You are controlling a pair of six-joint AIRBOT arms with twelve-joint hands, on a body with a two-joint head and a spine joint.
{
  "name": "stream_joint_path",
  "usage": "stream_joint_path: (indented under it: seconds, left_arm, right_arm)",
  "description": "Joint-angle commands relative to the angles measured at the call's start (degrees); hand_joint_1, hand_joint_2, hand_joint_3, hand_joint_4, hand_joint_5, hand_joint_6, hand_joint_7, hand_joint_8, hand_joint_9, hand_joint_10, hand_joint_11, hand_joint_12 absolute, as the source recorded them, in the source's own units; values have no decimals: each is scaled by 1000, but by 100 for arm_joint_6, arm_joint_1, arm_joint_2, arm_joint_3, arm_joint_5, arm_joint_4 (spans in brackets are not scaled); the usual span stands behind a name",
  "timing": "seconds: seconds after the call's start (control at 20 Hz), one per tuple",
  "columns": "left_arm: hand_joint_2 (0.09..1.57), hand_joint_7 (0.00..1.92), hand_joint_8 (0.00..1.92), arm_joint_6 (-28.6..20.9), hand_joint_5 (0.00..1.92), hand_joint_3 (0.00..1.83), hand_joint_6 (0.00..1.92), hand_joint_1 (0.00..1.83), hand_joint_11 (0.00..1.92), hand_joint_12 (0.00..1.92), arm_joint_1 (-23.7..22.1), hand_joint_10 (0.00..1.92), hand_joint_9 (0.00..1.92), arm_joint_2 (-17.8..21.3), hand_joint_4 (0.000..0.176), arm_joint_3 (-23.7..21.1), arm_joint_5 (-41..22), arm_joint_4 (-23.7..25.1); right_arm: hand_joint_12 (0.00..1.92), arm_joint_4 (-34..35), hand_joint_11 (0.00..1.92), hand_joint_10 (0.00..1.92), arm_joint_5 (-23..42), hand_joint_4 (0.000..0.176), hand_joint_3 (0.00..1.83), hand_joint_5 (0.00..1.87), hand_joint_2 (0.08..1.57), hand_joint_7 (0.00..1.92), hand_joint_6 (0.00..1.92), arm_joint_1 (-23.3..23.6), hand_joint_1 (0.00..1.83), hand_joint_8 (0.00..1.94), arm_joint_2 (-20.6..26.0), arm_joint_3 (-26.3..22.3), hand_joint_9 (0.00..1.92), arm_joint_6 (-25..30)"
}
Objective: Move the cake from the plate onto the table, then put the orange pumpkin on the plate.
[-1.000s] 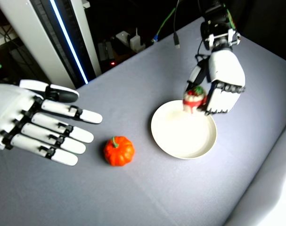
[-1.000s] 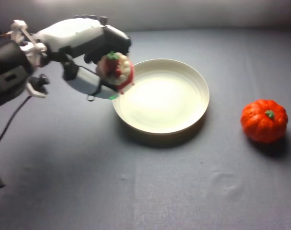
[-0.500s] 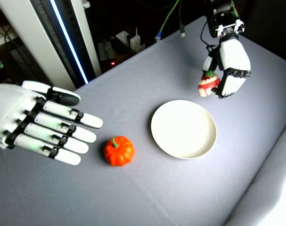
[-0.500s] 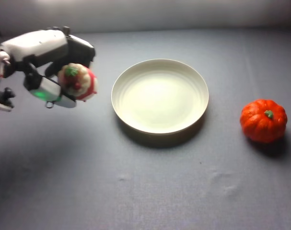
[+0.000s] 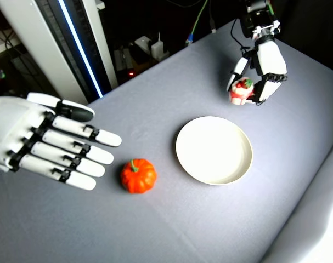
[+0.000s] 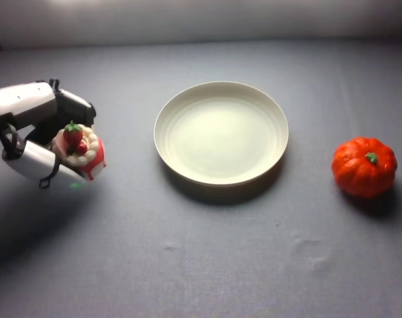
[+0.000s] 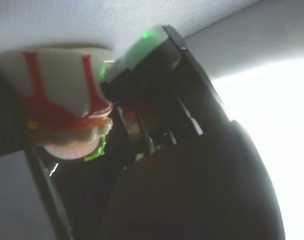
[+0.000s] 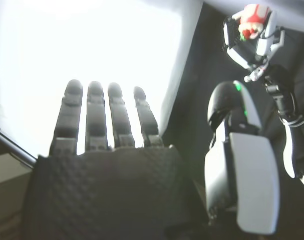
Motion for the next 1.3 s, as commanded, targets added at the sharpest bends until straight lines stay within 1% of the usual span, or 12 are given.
stream_joint_path:
  seconds: [0.0, 0.2, 0.3, 0.4, 0.5, 0.65, 0.7, 0.8, 0.95, 1.1, 1.15, 1.25]
  left_arm:
    - [1155, 917, 1921, -22, 791, 115, 1343, 1131, 1154, 1921, -7, 1921, 1054, 85, 0, -11, -543, -172]
    - [1164, 874, 1921, -22, 821, 53, 1286, 1131, 1118, 1921, 107, 1921, 993, 101, 0, -31, -474, -229]
    - [1041, 567, 1544, -22, 646, 0, 901, 1140, 684, 1921, 157, 1818, 613, 108, 0, -81, -456, -327]
    - [946, 536, 446, -22, 479, 0, 194, 1086, 378, 1510, 174, 887, 508, 137, 0, -123, -450, -387]
    - [889, 407, 33, -22, 340, 0, 10, 1038, 79, 1334, 185, 283, 444, 171, 0, -163, -449, -418]
    - [883, 274, 0, -22, 240, 2, 0, 981, 1, 1192, 206, 66, 390, 217, 0, -211, -450, -445]
    - [883, 224, 0, -22, 211, 1, 0, 955, 0, 1117, 209, 40, 358, 233, 16, -227, -469, -458]
    - [856, 24, 0, -22, 45, 0, 0, 938, 0, 529, 213, 25, 66, 316, 102, -333, -520, -558]
    - [826, 0, 0, -22, 0, 0, 0, 939, 0, 309, 225, 0, 0, 475, 141, -509, -778, -737]
    - [811, 0, 0, -22, 24, 0, 0, 965, 0, 424, 244, 2, 10, 658, 0, -707, -1356, -916]
    - [796, 0, 0, -22, 22, 0, 0, 987, 0, 387, 244, 0, 1, 775, 53, -845, -1719, -1038]
    - [817, 0, 0, -22, 24, 0, 0, 993, 0, 405, 245, 0, 0, 935, 91, -1029, -2113, -1149]
  right_arm:
    - [0, 14, 0, 0, 692, 81, 0, 0, 1132, 0, 0, 54, 277, 0, 26, -8, 0, 32]
    - [0, 13, 0, 0, 691, 52, 0, 0, 1138, 0, 0, 54, 270, 0, 26, -15, 0, 32]
    - [0, 13, 0, 0, 691, 48, 4, 0, 1149, 0, 0, 53, 274, 0, 27, -18, 0, 32]
    - [0, 13, 0, 0, 690, 36, 6, 0, 1156, 0, 0, 53, 262, 0, 28, -24, 0, 32]
    - [0, 13, 0, 0, 689, 39, 5, 0, 1157, 0, 0, 53, 253, 0, 28, -25, 0, 32]
    - [0, 13, 0, 0, 686, 61, 0, 0, 1143, 0, 0, 51, 253, 0, 29, -27, 0, 32]
    - [0, 13, 0, 0, 685, 59, 0, 0, 1141, 0, 0, 51, 251, 0, 29, -27, 0, 32]
    - [0, 13, 0, 0, 680, 53, 0, 0, 1146, 0, 0, 51, 265, 0, 29, -27, 0, 32]
    - [0, 13, 0, 0, 653, 56, 5, 0, 1159, 0, 0, 50, 266, 0, 29, -27, 0, 32]
    - [0, 10, 0, 0, 586, 0, 13, 0, 1184, 0, 0, 47, 253, 0, 29, -30, 0, 32]
    - [0, 1, 0, 0, 540, 0, 15, 0, 1193, 0, 0, 47, 234, 0, 28, -30, 0, 32]
    - [0, -29, 0, 0, 461, 0, 12, 0, 1192, 0, 0, 47, 214, 0, 27, -29, 0, 32]
